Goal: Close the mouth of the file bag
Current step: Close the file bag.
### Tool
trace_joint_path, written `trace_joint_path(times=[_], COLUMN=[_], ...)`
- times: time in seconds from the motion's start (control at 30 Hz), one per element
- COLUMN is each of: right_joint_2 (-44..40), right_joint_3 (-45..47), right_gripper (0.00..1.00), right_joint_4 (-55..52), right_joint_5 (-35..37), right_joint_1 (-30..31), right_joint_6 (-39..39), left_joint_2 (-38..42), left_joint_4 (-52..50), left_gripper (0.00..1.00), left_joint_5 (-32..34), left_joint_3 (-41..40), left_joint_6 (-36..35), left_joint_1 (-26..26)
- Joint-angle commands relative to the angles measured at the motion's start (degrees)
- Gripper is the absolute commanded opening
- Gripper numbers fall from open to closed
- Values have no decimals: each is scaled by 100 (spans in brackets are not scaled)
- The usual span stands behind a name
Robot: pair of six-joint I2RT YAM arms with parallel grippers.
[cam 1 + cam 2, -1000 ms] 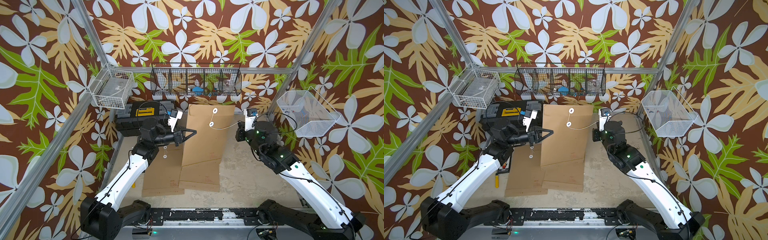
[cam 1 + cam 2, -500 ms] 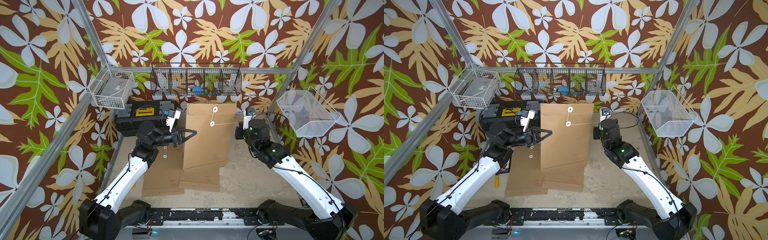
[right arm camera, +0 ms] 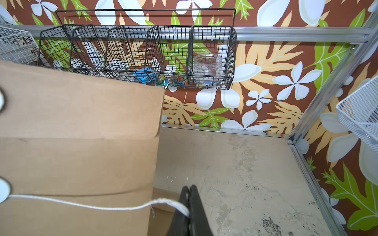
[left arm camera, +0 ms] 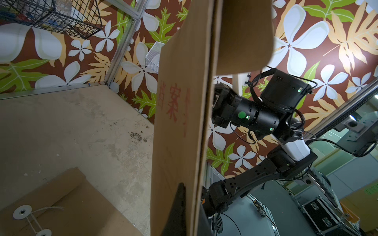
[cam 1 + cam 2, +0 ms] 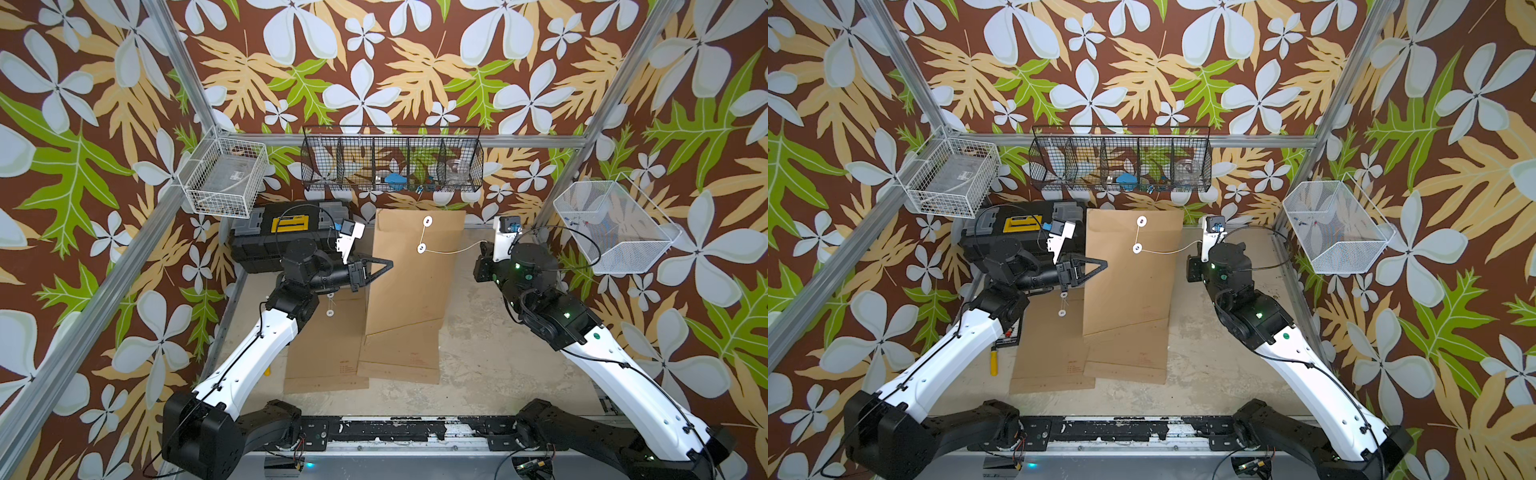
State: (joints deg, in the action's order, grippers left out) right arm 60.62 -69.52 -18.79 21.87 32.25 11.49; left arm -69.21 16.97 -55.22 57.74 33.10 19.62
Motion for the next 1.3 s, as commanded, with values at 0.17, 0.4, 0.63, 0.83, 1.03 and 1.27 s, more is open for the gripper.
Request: trace_joint_path(times=[0.17,0.4,0.63,0.83,1.03,1.27], right_joint_2=[242,832,1112,1359,1556,1678], right_joint_3=[-425,-1016,-1390,-1645,-1902,-2073], right_gripper=[0,0,0,0,0,0], right_joint_4=[121,205,166,130,51,8], right_joint_5=[351,286,179,12,-429,-646], right_joint_1=[12,-180,-216,-228,-223,80], right_joint_6=[-408,-542,-538,-524,-354,-238], left_joint_2=[-5,109,127,145,103,-26], left_joint_4=[-57,-152,-229,-229,-226,-229], left_gripper=[0,0,0,0,0,0], left_joint_5=[-103,-219,-218,-252,-187,-117], left_joint_3=[-79,-283,-447,-582,-667,-615], left_joint_6=[-245,-410,-508,-560,-578,-608], left_joint_1=[57,276,323,462,603,679])
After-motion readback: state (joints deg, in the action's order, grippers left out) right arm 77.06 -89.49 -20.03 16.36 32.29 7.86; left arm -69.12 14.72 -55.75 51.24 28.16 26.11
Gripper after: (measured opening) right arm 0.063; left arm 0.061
